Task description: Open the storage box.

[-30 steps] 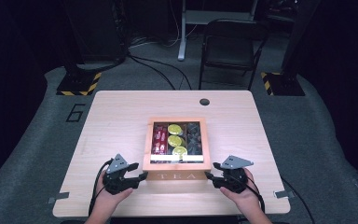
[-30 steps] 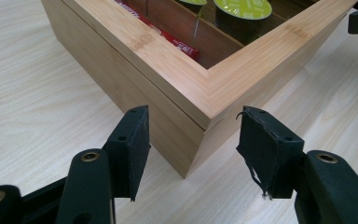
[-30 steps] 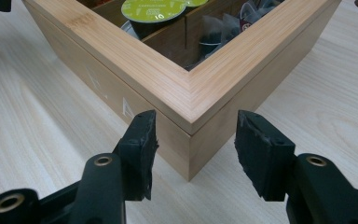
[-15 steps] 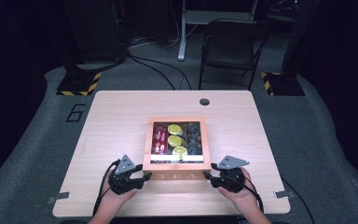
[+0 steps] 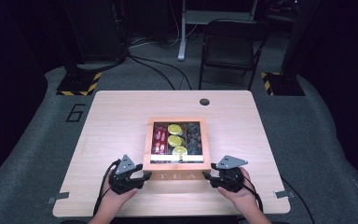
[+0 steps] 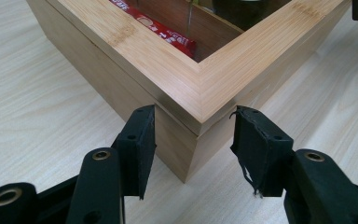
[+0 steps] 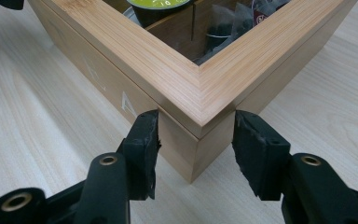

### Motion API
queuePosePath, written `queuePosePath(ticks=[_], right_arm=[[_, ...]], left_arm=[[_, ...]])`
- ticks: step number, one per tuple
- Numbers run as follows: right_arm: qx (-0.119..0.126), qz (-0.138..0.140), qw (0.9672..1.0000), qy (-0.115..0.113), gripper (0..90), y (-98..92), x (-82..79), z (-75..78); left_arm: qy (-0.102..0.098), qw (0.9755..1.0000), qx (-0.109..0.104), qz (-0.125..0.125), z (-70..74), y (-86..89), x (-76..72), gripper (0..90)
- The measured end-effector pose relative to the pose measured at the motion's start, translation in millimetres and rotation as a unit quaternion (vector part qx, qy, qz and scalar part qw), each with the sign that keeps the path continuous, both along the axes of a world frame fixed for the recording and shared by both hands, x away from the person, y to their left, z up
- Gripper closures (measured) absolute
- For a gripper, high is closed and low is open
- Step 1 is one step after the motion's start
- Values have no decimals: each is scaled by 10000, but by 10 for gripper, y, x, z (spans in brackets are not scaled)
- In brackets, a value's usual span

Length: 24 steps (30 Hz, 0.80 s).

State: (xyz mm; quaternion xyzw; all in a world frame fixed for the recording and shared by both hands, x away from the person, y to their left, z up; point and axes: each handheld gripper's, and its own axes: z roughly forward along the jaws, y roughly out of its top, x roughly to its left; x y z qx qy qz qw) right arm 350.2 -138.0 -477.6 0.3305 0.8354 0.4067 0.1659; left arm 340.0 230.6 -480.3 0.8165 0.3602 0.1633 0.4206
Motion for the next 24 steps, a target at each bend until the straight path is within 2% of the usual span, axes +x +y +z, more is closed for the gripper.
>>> queuePosePath(ticks=[8, 9, 11, 13, 14, 20, 22, 24], right_arm=[[-6, -10, 10000, -6, 501, 5, -3, 5], [-10, -5, 10000, -9, 501, 4, -4, 6], [-1, -31, 10000, -14, 501, 3, -11, 14], [38, -23, 10000, -23, 503, 3, -12, 19], [63, -5, 9999, -88, 508, -1, -11, 23], [112, -40, 9999, -34, 508, -6, -8, 30], [105, -67, 9999, -34, 508, -3, -12, 35], [102, -74, 9999, -94, 509, 1, -14, 39]], left_arm=[[52, 10000, -40, -18, 11, 7, -3, 488], [-8, 10000, -96, 21, 13, 9, -6, 489], [12, 10000, -66, -7, 21, 5, -9, 494], [-57, 10000, -53, 37, 16, -3, -10, 494], [-62, 10000, -57, 34, 18, -3, -10, 494], [-97, 9999, -28, 53, 20, -10, -12, 493], [-55, 10000, -47, 7, 29, -8, -15, 494], [-112, 9999, -44, 21, 33, -13, -16, 493]])
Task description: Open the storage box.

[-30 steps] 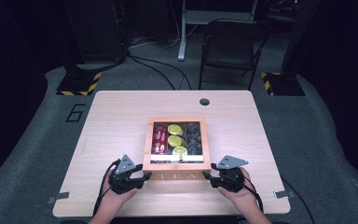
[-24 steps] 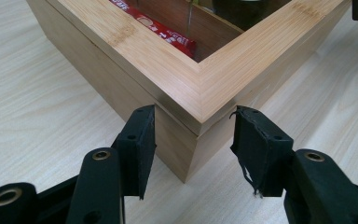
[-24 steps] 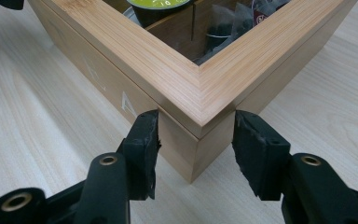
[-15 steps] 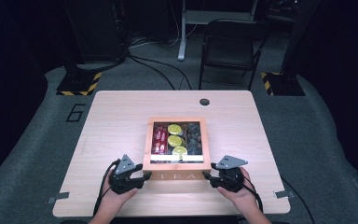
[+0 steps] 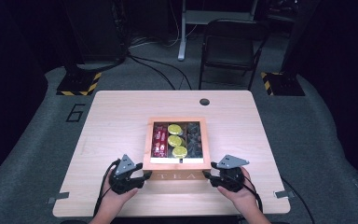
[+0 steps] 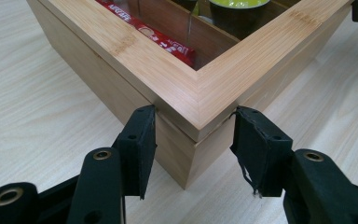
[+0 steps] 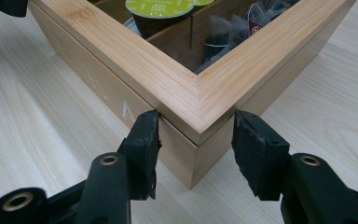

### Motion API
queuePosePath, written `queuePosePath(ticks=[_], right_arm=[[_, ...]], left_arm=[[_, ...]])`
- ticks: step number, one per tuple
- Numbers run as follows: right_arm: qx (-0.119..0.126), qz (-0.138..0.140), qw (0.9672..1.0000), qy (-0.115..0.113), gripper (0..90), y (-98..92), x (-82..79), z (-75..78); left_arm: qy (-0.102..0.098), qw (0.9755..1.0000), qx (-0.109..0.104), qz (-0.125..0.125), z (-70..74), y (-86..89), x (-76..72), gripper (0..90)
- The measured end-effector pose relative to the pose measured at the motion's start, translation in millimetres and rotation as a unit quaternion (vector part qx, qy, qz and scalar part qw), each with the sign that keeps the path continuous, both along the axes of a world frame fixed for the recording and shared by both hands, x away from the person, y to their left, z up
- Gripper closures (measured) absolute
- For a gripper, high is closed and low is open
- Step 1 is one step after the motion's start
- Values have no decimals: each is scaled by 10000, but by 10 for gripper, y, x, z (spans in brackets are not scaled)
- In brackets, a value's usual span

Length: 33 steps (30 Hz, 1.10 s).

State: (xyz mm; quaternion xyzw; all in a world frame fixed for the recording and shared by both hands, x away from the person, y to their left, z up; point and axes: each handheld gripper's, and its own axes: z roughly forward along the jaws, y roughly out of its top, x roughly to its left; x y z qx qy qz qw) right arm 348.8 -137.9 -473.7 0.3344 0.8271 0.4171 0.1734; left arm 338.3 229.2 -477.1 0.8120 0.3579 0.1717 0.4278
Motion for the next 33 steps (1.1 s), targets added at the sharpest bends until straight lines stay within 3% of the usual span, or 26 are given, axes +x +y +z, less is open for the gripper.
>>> queuePosePath(ticks=[9, 22, 33], right_arm=[[-1, -27, 10000, -72, 508, 5, -8, 17], [28, -66, 9996, -270, 506, 9, -10, 68], [176, -102, 9995, -258, 492, 0, 2, 143]], left_arm=[[-31, 10000, -45, 33, 18, -11, 8, 492], [-8, 9995, -306, 95, 61, -11, 10, 489], [-20, 9992, -388, 79, 143, 6, 35, 485]])
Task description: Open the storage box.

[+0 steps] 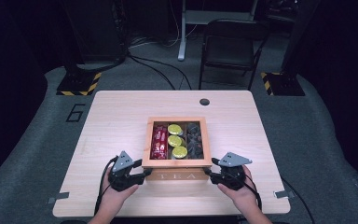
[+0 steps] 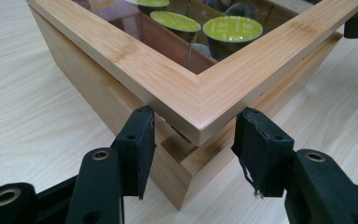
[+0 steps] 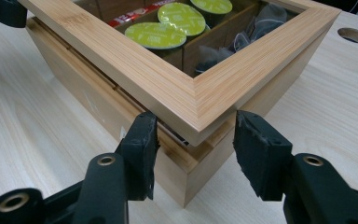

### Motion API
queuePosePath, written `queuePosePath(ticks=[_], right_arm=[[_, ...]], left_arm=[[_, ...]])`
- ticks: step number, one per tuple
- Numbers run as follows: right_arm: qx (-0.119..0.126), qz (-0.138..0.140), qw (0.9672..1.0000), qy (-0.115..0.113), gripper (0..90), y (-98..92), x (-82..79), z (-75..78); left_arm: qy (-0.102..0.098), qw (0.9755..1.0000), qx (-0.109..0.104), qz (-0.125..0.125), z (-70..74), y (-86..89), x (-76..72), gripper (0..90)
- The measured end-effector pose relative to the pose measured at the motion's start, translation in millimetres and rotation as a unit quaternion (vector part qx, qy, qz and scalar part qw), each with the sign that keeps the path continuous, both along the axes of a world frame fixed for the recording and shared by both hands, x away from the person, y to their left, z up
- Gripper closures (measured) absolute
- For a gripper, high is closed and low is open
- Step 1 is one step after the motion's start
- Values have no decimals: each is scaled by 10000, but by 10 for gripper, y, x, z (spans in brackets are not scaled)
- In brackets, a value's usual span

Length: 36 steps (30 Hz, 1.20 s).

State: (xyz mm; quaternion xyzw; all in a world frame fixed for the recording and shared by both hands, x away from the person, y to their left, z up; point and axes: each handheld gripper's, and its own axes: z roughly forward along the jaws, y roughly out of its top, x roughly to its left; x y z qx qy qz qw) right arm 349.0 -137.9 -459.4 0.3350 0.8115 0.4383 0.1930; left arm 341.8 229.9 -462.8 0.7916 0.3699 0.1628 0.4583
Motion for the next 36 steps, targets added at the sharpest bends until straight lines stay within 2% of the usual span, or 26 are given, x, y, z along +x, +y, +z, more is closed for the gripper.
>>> queuePosePath(ticks=[4, 7, 12, 16, 20, 21, 22, 29, 36], right_arm=[[69, -12, 10000, -6, 492, -6, 25, 48], [85, -28, 10000, 8, 492, -4, 42, 91], [99, -58, 9999, -6, 490, 0, 67, 199], [109, -86, 9999, -41, 487, 11, 102, 299], [49, -52, 9998, -160, 487, 15, 133, 401], [64, -88, 9998, -169, 488, 20, 138, 426], [54, -71, 9997, -214, 487, 18, 150, 451], [259, -110, 9995, -111, 487, 3, 224, 589], [236, -133, 9995, -145, 487, 15, 272, 678]], left_arm=[[-16, 9999, -68, 90, 61, -5, 3, 485], [27, 9999, -18, 112, 122, -5, 8, 485], [23, 9997, -190, 154, 207, 5, 34, 483], [-90, 9996, -100, 230, 293, 13, 68, 483], [-226, 9993, -48, 303, 394, -2, 87, 482], [-207, 9993, -41, 298, 425, -4, 89, 482], [-280, 9990, -33, 335, 446, -9, 98, 482], [-379, 9987, -19, 331, 581, -12, 144, 485], [-441, 9984, 1, 349, 682, -15, 196, 486]])
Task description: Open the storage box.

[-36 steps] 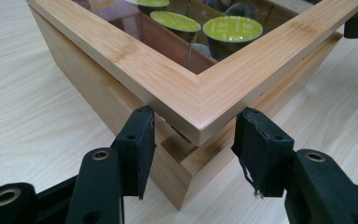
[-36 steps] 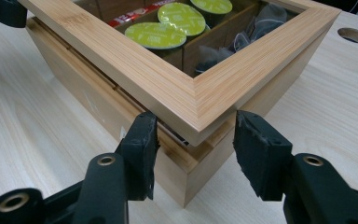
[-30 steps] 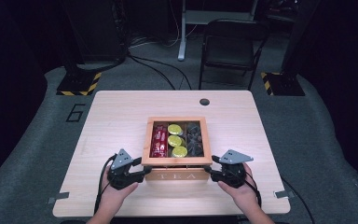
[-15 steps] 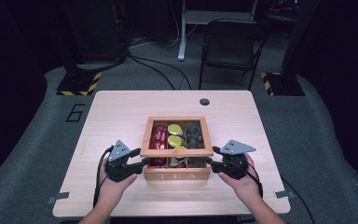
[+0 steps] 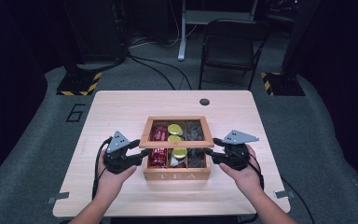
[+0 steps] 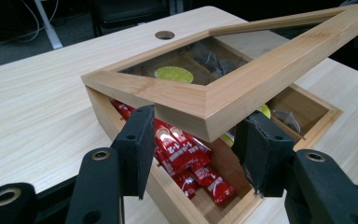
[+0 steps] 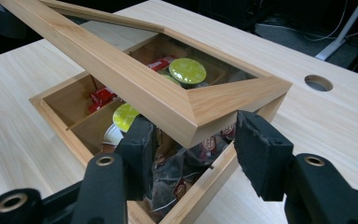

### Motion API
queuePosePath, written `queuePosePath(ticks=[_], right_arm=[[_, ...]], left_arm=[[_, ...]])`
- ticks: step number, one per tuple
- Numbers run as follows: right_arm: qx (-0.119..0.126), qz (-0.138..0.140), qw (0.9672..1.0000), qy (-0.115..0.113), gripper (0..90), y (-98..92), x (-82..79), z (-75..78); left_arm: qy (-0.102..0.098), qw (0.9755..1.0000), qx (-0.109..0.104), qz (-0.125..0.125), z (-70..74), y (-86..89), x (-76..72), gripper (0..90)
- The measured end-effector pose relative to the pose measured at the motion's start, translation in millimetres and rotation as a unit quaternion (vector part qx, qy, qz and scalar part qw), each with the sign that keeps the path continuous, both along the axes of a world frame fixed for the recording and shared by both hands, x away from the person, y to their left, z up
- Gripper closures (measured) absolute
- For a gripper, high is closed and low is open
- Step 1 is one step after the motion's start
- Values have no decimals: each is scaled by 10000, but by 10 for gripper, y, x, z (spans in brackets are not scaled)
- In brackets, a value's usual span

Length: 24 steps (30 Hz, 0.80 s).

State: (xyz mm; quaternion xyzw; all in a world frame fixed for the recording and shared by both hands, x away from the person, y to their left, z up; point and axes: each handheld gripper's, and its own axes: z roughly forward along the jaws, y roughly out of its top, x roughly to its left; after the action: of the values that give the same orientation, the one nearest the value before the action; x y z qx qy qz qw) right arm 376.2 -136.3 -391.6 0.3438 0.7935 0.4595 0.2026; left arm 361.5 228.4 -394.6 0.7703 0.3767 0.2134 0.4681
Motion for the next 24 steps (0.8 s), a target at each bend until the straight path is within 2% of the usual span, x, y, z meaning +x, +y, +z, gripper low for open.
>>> queuePosePath(ticks=[6, 10, 14, 22, 24], right_arm=[[-40, -61, 9999, -144, 492, 28, 62, 119], [-76, -137, 9996, -235, 492, 57, 102, 192], [-176, -137, 9991, -347, 494, 74, 153, 260], [-158, -271, 9980, -543, 531, 97, 283, 347], [-113, -281, 9982, -521, 540, 98, 327, 353]], left_arm=[[-134, 9999, 23, 46, 117, -11, 60, 495], [-153, 9998, -31, 79, 183, -14, 111, 496], [-185, 9998, 18, 108, 255, -27, 159, 496], [-277, 9995, 6, 141, 381, -27, 303, 510], [-260, 9995, 18, 151, 395, -30, 328, 524]])
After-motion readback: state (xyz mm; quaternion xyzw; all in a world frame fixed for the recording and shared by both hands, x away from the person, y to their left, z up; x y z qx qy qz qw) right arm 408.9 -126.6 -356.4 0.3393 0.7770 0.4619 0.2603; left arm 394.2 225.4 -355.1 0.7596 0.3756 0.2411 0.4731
